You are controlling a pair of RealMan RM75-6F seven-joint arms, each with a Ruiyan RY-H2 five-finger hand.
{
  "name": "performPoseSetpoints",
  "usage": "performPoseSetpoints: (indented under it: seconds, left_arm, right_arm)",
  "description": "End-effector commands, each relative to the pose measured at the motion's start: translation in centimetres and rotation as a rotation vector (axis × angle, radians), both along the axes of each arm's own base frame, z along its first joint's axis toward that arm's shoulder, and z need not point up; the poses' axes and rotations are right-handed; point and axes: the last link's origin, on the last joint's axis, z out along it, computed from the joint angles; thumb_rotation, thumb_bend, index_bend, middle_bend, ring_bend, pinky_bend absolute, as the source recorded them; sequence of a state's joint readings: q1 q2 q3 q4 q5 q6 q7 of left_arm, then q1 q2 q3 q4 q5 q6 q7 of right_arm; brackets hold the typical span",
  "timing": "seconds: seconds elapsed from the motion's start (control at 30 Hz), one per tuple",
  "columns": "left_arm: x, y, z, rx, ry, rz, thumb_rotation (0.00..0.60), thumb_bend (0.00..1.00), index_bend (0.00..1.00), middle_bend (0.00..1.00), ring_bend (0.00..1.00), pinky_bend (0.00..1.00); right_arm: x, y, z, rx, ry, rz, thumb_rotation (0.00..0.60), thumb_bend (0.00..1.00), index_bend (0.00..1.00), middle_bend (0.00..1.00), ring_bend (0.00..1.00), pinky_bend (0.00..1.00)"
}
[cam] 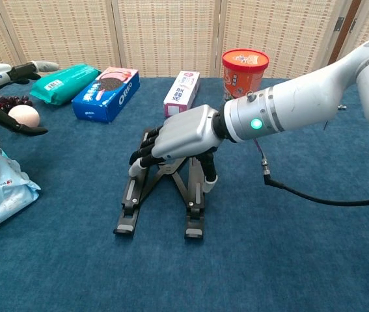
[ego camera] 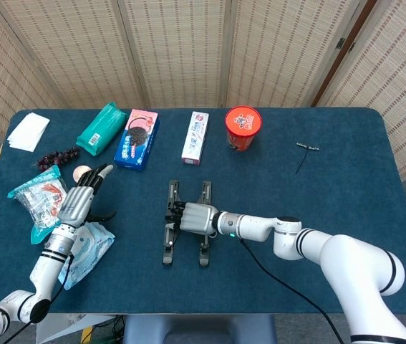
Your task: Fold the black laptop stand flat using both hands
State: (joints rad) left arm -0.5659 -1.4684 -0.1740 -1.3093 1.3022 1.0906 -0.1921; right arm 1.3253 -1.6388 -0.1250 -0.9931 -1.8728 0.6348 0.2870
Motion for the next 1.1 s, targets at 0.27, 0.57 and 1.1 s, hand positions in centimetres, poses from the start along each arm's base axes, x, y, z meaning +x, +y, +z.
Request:
performPoseSetpoints:
  seconds: [0.27, 0.57, 1.1]
  left_arm:
    - [-0.3, 0.0, 0.0, 0.004, 0.0, 0.003, 0.6, 0.18, 0.0, 0.01, 0.04, 0.02]
    - [-0.3, 0.1, -0.1, 0.004, -0.005, 0.006, 0.6, 0.18, 0.0, 0.01, 0.04, 0.02]
    - [-0.4, 0.0, 0.1, 0.007, -0.005, 0.005, 0.6, 0.17, 0.0, 0.0, 0.04, 0.02]
  right_arm:
    - [0.6, -0.3, -0.8, 0.024, 0.009, -0.014, 0.6, 0.0, 0.0, 0.0, 0.0, 0.0]
    - [1.2, -0.9, -1.1, 0.037, 0.017, -0.024, 0.6, 0.01, 0.0, 0.0, 0.0, 0.0]
    - [1.9, -1.3, -1.2, 0.052, -0.001, -0.056, 0.6, 0.11, 0.0, 0.26, 0.0, 0.0]
